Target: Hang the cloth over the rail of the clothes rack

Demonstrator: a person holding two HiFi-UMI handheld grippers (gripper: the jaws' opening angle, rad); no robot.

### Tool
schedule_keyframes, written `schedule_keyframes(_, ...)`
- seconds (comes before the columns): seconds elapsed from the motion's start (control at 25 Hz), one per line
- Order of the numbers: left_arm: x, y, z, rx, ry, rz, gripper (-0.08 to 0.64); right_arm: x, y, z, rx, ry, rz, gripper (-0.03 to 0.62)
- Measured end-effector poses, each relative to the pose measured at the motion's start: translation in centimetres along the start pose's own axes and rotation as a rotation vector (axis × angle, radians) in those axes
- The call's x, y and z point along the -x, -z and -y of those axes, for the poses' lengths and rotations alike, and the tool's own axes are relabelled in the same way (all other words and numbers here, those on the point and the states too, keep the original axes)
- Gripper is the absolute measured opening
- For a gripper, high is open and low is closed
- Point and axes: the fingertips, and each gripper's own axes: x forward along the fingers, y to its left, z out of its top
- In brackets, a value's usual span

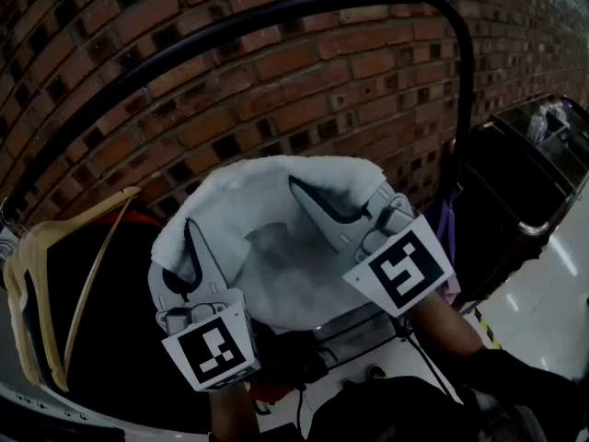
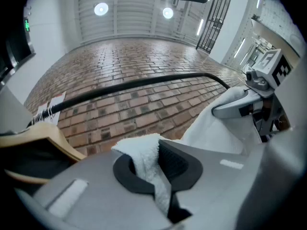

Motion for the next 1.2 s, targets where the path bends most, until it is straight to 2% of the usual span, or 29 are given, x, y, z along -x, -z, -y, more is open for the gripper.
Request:
schedule_keyframes(0.28,0.4,-7.5,-3.6,-0.041,-0.025,0.111,0.029,-0.1,-6.9,1.8,0.102,0.0,0.073,0.015)
schedule_keyframes(0.52,0.7,-16.5,-5.7,-0.114,-0.019,0.288,0.029,0.2,-13.6,4.2,0.167,0.029,0.166,0.015)
schedule_keyframes(0.72,0.5,-21.4,-7.8,-0.125,-0.017,0.381,0.029,-0.6,-18.4,6.2,0.229,0.029,0.23,0.015)
schedule_keyframes(1.0,-1.1,-28.5,-12.7,-0.153,-0.123,0.497,0.029,-3.4,-24.9,11.4,0.353,0.093,0.266,0.015)
schedule_keyframes(1.08,-3.4,-29.6,-14.2,-0.142,-0.131,0.494,0.029,-5.4,-26.5,13.2,0.404,0.093,0.263,0.015)
schedule_keyframes(1.2,-7.2,-30.0,-16.0,-0.132,-0.141,0.443,0.029,-8.6,-27.9,15.8,0.463,0.112,0.204,0.015)
